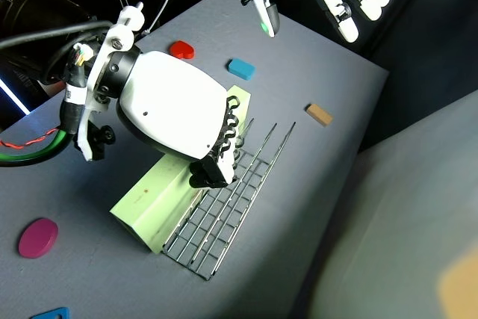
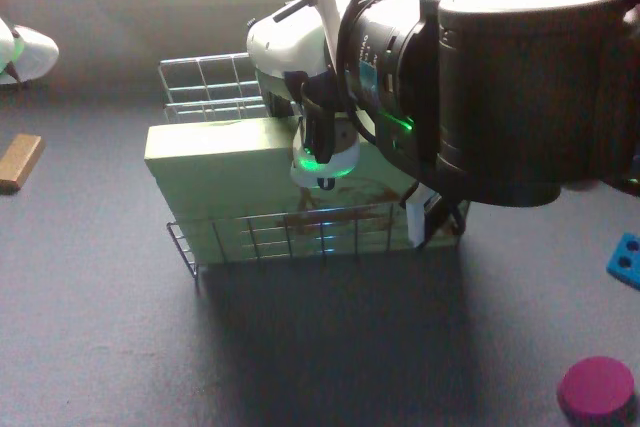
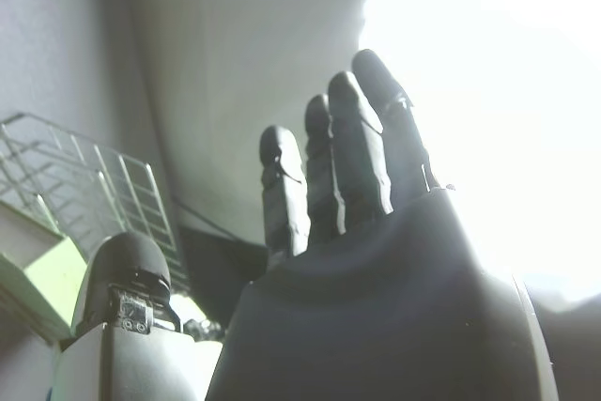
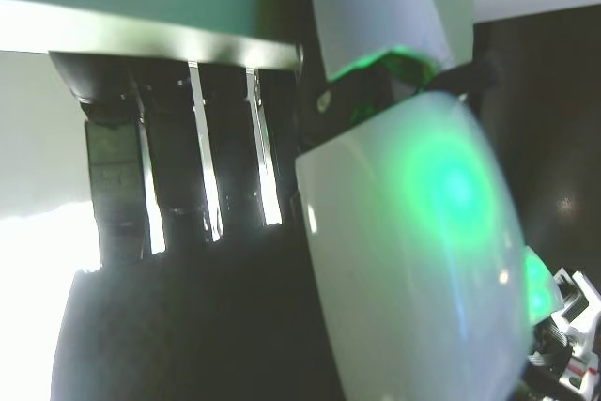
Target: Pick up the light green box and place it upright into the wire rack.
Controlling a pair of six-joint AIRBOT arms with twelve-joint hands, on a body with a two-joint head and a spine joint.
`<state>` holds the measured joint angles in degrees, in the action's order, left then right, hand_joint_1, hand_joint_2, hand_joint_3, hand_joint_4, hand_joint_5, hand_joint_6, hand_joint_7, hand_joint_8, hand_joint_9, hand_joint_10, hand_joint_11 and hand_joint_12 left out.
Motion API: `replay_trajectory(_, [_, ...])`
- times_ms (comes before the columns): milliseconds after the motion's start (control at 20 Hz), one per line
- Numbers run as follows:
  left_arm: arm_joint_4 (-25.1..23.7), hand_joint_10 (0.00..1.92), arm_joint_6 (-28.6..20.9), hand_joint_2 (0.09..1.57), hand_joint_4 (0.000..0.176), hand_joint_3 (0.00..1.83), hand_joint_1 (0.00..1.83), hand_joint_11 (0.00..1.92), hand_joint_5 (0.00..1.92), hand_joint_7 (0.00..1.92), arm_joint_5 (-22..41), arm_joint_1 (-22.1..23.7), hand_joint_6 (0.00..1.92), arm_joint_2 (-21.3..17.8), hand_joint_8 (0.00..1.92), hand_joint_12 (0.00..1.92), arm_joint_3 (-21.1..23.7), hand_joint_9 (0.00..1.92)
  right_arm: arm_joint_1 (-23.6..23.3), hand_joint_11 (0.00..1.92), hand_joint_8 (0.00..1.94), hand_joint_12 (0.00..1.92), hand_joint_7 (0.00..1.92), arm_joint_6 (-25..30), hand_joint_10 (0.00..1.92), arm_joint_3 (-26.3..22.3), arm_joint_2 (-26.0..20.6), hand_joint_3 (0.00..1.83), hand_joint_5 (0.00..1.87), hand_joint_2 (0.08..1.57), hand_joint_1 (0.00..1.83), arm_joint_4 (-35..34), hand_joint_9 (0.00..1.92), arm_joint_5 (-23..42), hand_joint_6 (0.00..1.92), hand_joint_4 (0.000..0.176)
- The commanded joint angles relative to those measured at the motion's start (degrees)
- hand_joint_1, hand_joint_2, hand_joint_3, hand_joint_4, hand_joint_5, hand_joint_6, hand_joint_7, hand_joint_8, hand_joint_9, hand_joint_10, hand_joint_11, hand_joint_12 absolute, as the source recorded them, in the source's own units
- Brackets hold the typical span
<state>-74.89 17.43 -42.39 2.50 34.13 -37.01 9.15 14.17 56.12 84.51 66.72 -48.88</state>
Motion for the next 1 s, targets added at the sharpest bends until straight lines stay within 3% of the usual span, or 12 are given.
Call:
replay_trajectory(0, [-4.7,0.00,-0.3,1.17,0.098,0.00,0.17,0.00,0.28,0.21,2.2,0.3,0.01,0.2,0.00,0.72,-0.3,0.20,-0.4,0.70,1.10,1.47,0.97,0.0,1.41,0.1,0.1,0.00,0.85,1.15,1.36,3.8,0.80,1.5,0.98,0.000])
replay_trajectory(150, [-4.7,0.00,-0.4,1.17,0.098,0.00,0.17,0.00,0.28,0.21,3.5,0.0,0.00,1.0,0.00,0.70,-0.7,0.20,-0.3,0.62,1.23,1.50,0.87,0.0,1.48,0.1,0.1,0.00,0.72,1.20,1.35,3.8,0.74,1.6,1.15,0.000])
replay_trajectory(250, [-4.7,0.00,-1.2,1.17,0.099,0.00,0.17,0.00,0.28,0.21,3.8,-0.4,0.00,1.1,0.00,0.70,-0.6,0.20,-0.3,0.56,1.27,1.46,0.87,0.0,0.90,0.1,0.1,0.00,0.71,1.21,1.17,3.8,0.68,1.6,1.29,0.000])
replay_trajectory(300, [-4.7,0.00,-1.2,1.17,0.099,0.00,0.17,0.00,0.28,0.21,3.9,-0.6,0.00,1.2,0.00,0.70,-0.6,0.20,-0.3,0.56,1.27,1.46,0.87,0.0,0.90,0.1,0.1,0.00,0.71,1.21,1.17,3.8,0.68,1.6,1.29,0.000])
replay_trajectory(350, [-4.7,0.00,-1.4,1.17,0.099,0.00,0.17,0.00,0.28,0.21,4.0,-0.6,0.00,1.2,0.00,0.70,-0.6,0.20,-0.3,0.53,0.78,1.44,0.79,0.0,0.82,0.1,0.1,0.00,0.78,1.21,1.08,3.8,0.67,1.6,1.26,0.000])
replay_trajectory(400, [-4.7,0.00,-1.5,1.17,0.099,0.00,0.17,0.00,0.28,0.21,4.0,-0.6,0.00,1.2,0.00,0.70,-0.6,0.20,-0.3,0.49,0.51,1.40,0.79,0.0,0.73,0.1,0.1,0.00,0.70,1.15,1.01,3.8,0.67,1.6,0.65,0.000])
replay_trajectory(450, [-4.7,0.00,-1.7,1.17,0.099,0.00,0.17,0.00,0.28,0.22,4.1,-0.6,0.00,1.2,0.00,0.70,-0.6,0.20,-0.4,0.44,0.31,1.37,0.84,-0.1,0.63,0.0,0.0,0.00,0.75,1.11,0.97,3.8,0.67,1.6,0.32,0.000])
replay_trajectory(500, [-4.7,0.00,-1.8,1.17,0.098,0.00,0.17,0.00,0.28,0.22,4.1,-0.6,0.00,1.2,0.00,0.70,-0.6,0.20,-0.4,0.34,0.08,1.38,0.77,-0.2,0.46,-0.2,-0.2,0.00,0.67,1.06,0.92,3.8,0.59,1.6,0.05,0.000])
replay_trajectory(600, [-4.7,0.00,-1.9,1.17,0.098,0.00,0.17,0.00,0.28,0.22,4.1,-0.6,0.00,1.2,0.00,0.70,-0.6,0.20,-0.5,0.28,0.04,1.36,0.71,-0.5,0.42,-0.7,-0.7,0.00,0.61,1.04,0.88,3.8,0.54,1.6,0.01,0.000])
replay_trajectory(800, [-4.7,0.00,-2.3,1.17,0.099,0.00,0.17,0.00,0.28,0.22,3.9,-0.6,0.00,1.2,0.00,0.70,-0.5,0.20,-2.3,0.03,0.00,1.25,0.50,1.1,0.10,-3.9,-3.9,0.00,0.45,0.97,0.74,6.8,0.42,2.6,0.00,0.000])
replay_trajectory(950, [-4.7,0.00,-2.6,1.17,0.099,0.00,0.17,0.00,0.28,0.22,3.9,-0.7,0.00,1.2,0.00,0.70,-0.4,0.20,-5.1,0.00,0.00,1.06,0.36,1.3,0.02,-7.5,-7.9,0.00,0.35,0.91,0.64,7.7,0.32,2.6,0.00,0.000])
